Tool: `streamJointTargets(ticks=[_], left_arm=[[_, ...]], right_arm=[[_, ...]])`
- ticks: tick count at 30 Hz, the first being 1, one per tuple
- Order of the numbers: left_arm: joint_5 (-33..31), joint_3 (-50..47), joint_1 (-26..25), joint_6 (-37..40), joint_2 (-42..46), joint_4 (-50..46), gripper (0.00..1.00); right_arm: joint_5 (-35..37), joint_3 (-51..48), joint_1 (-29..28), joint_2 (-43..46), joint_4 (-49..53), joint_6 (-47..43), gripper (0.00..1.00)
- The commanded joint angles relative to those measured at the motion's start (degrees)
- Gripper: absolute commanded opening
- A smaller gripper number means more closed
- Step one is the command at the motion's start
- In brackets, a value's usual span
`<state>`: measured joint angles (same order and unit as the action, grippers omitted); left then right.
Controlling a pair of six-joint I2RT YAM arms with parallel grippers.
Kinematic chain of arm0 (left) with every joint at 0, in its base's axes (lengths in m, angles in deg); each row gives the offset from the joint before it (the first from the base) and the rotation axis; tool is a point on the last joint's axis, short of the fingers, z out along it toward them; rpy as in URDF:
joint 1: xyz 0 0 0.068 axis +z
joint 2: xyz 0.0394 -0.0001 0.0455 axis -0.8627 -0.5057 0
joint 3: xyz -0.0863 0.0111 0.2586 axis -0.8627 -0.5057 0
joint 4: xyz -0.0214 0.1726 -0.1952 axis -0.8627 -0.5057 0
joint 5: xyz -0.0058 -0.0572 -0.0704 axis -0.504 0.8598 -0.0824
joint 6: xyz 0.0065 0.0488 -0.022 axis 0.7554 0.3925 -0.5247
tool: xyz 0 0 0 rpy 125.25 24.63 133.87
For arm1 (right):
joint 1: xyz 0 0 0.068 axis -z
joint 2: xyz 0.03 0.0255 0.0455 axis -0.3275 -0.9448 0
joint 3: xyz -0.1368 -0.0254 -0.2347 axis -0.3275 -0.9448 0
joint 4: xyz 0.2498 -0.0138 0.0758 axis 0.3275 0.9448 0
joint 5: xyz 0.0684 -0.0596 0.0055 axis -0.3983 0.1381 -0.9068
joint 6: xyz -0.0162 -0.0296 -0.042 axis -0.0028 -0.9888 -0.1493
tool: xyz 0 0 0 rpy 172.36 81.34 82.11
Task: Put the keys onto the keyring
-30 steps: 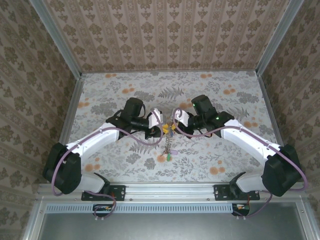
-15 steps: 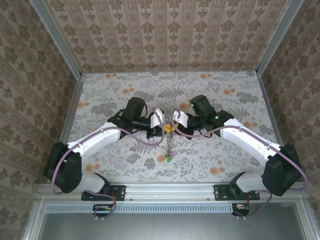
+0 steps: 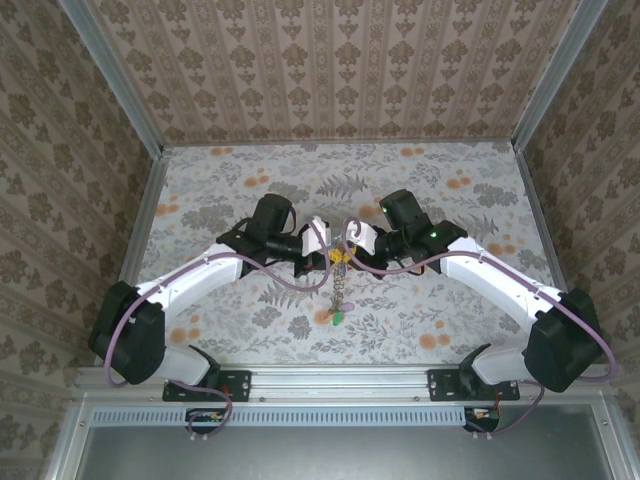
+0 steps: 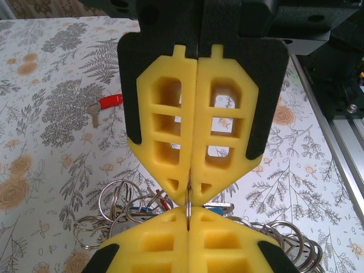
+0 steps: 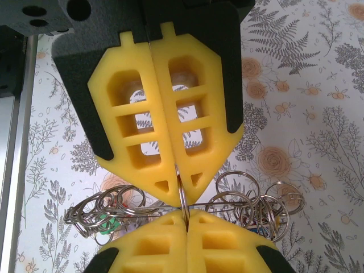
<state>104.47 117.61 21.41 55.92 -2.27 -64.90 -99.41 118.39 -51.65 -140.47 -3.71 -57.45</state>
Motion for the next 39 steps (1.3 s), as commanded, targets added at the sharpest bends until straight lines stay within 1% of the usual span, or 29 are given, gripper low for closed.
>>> streamJointTargets(ticks=[1,2,4,6,8,11,17,21,24,25,27,28,31,32,35,39], left_arm=[[0.44,0.75,-0.2,0.22,-0.16,0.24,0.0],[1.0,0.17,-0.03,-0.54,0.11,1.38,0.0],[2.86,-1.66,0.42,-3.13,0.8,5.86,0.0],[4.59,-3.11,0.68,-5.51,1.48,9.67,0.0],[6.33,-4.26,0.86,-7.68,1.89,13.68,0.0],[7.69,-5.35,0.95,-9.69,2.15,17.18,0.0],[8.82,-7.52,1.54,-13.28,2.68,23.26,0.0],[9.26,-8.08,1.83,-14.26,3.19,24.88,0.0],[9.69,-8.58,2.22,-15.19,3.48,26.32,0.0],[9.8,-8.79,2.27,-15.54,3.56,27.09,0.0],[9.34,-8.61,2.36,-15.0,3.73,26.04,0.0],[9.06,-8.37,2.36,-14.41,3.74,24.7,0.0],[7.44,-7.57,2.36,-11.63,3.84,20.27,0.0],[6.73,-6.71,2.28,-9.77,3.75,17.07,0.07],[4.12,-4.36,2.11,-5.72,3.48,9.08,0.19],[1.08,-2.12,1.41,-1.34,2.99,2.47,0.22]], right_arm=[[-2.28,-0.04,-0.43,2.25,-4.93,0.83,0.0],[-2.27,-0.79,-0.34,2.56,-5.9,1.05,0.0],[-2.79,-2.68,-0.02,2.94,-8.18,1.77,0.05],[-3.92,-4.49,0.57,2.94,-10.95,3.28,0.07],[-5.45,-6.31,1.19,3.01,-14.2,5.36,0.11],[-7.06,-8.27,1.64,2.82,-17.86,7.1,0.17],[-8.34,-10.22,2.88,1.89,-20.89,8.62,0.18],[-8.69,-10.98,3.43,1.54,-21.67,8.8,0.18],[-8.87,-11.49,3.86,1.32,-22.57,9.14,0.16],[-8.96,-11.65,3.99,1.15,-22.83,9.33,0.11],[-8.77,-11.19,4.08,1.0,-22.06,9.17,0.06],[-8.84,-10.69,4.14,0.93,-21.32,8.86,0.02],[-8.16,-8.53,4.06,0.53,-18.07,7.42,0.0],[-7.59,-7.65,3.9,0.44,-16.57,6.56,0.0],[-5.87,-5.03,3.19,0.17,-11.66,3.79,0.0],[-4.33,-1.96,2.41,-0.38,-6.58,1.29,0.0]])
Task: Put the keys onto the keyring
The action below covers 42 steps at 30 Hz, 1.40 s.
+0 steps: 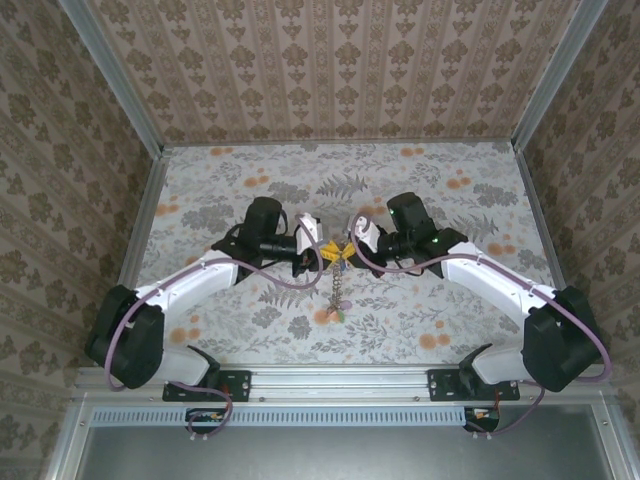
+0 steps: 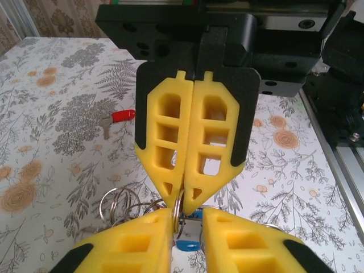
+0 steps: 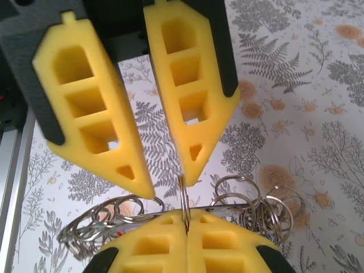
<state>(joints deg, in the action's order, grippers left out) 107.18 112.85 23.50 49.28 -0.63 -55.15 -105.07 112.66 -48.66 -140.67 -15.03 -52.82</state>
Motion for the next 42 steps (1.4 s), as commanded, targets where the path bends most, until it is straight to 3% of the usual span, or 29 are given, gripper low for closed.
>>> streamJointTargets(ticks=[1,12,17,22,26,33,42], left_arm=[[-1.94,3.18,-0.9,6.02,1.1,-8.4,0.23],[-3.71,6.08,-2.2,6.65,-1.15,-9.26,0.24],[-3.36,6.2,-2.28,6.62,-1.23,-8.96,0.14],[-3.7,6.24,-2.29,7.06,-1.3,-9.97,0.1],[-3.14,6.17,-2.29,7.07,-1.24,-10.03,0.0],[2.2,1.83,-1.04,-0.44,0.49,1.59,0.0],[7.11,-1.41,-0.48,-6.11,1.32,11.37,0.0]], right_arm=[[1.66,4.37,-0.73,-0.2,5.5,-3.71,0.0],[4.0,8.36,-2.41,-0.2,11.42,-6.09,0.0],[5.23,9.63,-2.96,-0.22,13.58,-6.49,0.0],[5.05,9.83,-3.16,0.32,13.27,-6.18,0.0],[4.95,9.86,-3.38,0.83,13.1,-5.94,0.0],[3.39,3.58,-2.51,2.97,4.69,-3.41,0.13],[-2.72,-3.43,0.26,2.8,-8.62,3.18,0.15]])
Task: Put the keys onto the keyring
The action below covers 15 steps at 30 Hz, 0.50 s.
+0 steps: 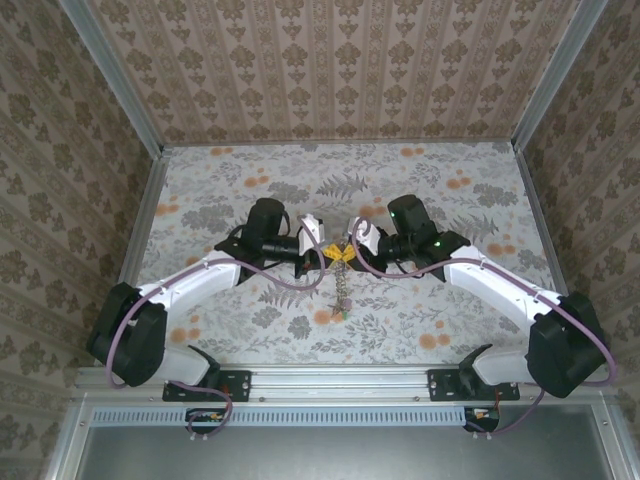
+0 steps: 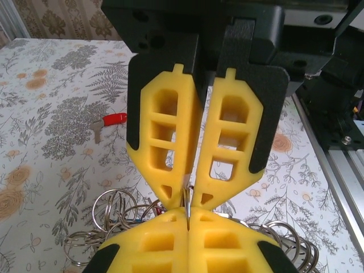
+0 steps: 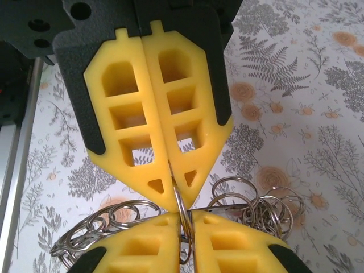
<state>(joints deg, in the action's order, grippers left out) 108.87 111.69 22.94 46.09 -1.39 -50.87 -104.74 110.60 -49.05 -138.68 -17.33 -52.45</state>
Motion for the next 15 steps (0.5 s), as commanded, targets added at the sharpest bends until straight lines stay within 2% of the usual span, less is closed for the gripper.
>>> streamJointTargets(ticks=[1,5,7,11,15], left_arm=[[5.69,-0.52,0.17,-3.35,2.16,7.9,0.0],[6.23,-1.19,0.38,-4.8,2.25,10.26,0.0],[6.17,-1.53,0.56,-5.28,2.33,11.14,0.0],[4.56,-1.04,0.83,-3.32,2.74,7.38,0.0],[0.0,2.24,0.57,4.29,2.49,-5.41,0.2]], right_arm=[[-3.34,-1.7,0.84,0.6,-6.88,3.12,0.15],[-4.22,-2.62,1.66,0.22,-8.33,3.9,0.12],[-4.49,-2.91,2.2,0.15,-8.37,3.99,0.05],[-3.95,-1.84,2.23,0.26,-5.57,2.83,0.01],[-1.64,1.89,1.65,-0.39,1.47,-0.15,0.0]])
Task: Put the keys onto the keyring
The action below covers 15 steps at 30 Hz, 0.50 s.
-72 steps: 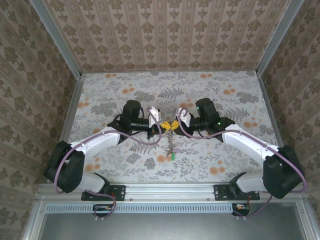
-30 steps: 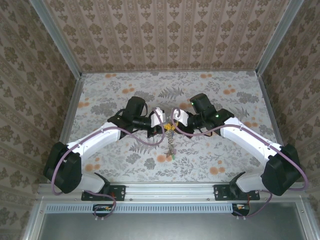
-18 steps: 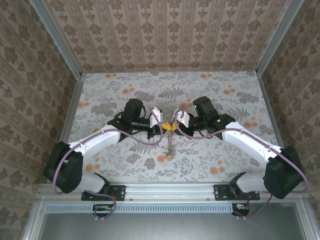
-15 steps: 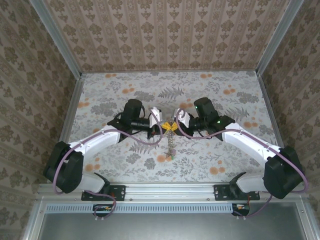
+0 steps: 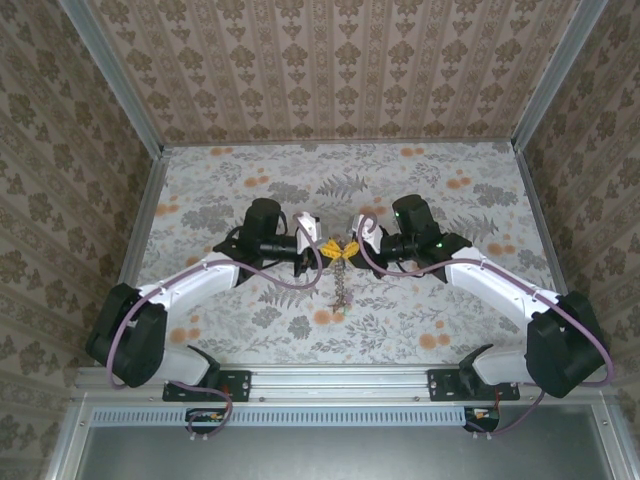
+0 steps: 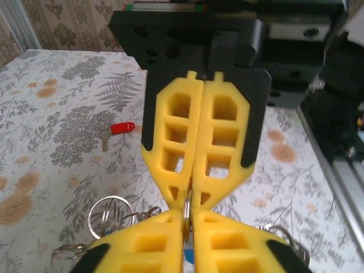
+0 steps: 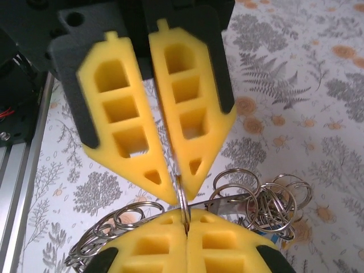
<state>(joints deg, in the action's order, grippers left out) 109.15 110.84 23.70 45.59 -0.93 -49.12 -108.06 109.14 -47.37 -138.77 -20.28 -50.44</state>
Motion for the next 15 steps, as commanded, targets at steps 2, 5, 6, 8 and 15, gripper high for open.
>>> streamJointTargets(ticks=[2,5,6,8,15], left_arm=[[-2.37,4.34,-0.37,7.29,1.8,-11.21,0.24],[-4.57,5.08,-0.38,9.28,1.7,-13.64,0.26],[-4.7,5.25,-0.38,9.46,1.66,-13.97,0.27],[-4.55,5.59,-0.54,9.47,1.41,-13.95,0.28],[-6.22,5.93,-1.74,8.0,0.04,-11.34,0.3]], right_arm=[[3.12,5.21,-0.53,-0.84,7.73,-3.51,0.0],[5.81,7.71,-1.47,-1.43,12.17,-5.79,0.0],[6.64,8.52,-1.83,-1.57,13.62,-6.46,0.0],[8.13,9.8,-2.31,-1.88,15.56,-6.88,0.0],[14.59,16.46,-5.05,-3.25,26.82,-9.44,0.0]])
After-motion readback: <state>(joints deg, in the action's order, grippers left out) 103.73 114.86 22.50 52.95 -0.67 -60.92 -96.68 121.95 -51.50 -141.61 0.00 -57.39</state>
